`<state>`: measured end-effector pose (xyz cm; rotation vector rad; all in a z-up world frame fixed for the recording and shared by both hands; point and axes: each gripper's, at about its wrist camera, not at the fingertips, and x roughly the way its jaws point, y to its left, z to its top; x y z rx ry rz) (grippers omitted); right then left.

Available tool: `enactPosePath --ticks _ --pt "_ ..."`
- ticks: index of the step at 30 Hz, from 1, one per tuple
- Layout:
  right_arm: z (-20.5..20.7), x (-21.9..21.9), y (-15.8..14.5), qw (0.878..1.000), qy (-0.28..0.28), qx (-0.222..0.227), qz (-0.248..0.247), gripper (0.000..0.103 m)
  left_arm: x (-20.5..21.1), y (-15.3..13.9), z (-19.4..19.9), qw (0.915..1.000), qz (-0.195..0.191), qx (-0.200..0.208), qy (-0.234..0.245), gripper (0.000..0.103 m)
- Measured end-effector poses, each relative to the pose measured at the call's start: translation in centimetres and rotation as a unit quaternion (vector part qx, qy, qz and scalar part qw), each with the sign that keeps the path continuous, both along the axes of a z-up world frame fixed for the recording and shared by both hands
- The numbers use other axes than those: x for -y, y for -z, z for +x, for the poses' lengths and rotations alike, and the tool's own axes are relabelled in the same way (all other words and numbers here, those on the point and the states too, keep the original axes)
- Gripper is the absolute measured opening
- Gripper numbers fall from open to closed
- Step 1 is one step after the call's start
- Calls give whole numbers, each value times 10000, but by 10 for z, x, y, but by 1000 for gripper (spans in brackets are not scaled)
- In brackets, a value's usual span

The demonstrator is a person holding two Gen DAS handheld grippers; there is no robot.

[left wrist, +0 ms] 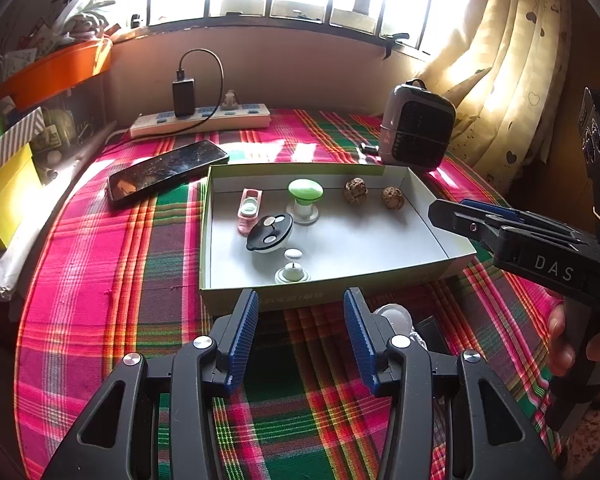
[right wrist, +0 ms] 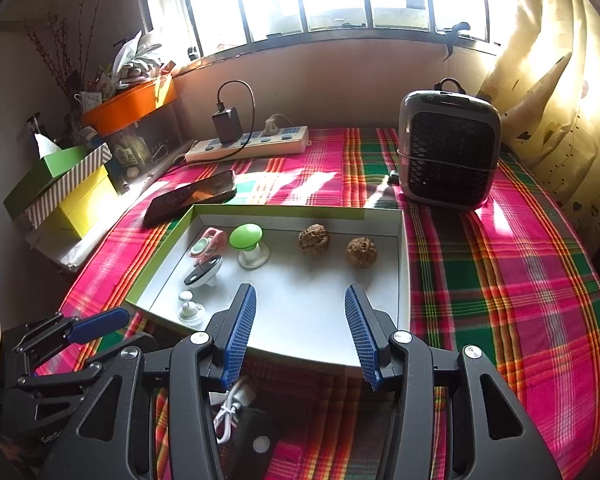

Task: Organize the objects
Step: 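Withdraw both tools from the box toward the white bottle and black device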

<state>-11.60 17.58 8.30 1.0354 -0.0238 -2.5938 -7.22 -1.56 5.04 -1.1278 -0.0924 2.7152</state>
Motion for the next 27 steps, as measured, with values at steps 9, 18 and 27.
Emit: enactPosePath --ticks 9,18,27 --pt "29 -6 13 9999 -73 14 143 48 -1 10 10 9999 53 112 46 43" --pt "55 -2 28 9995 -213 177 133 49 1 21 16 9996 131 241 22 43" --pt "66 12 43 9981 -443 371 201 54 1 26 19 9993 163 317 71 44"
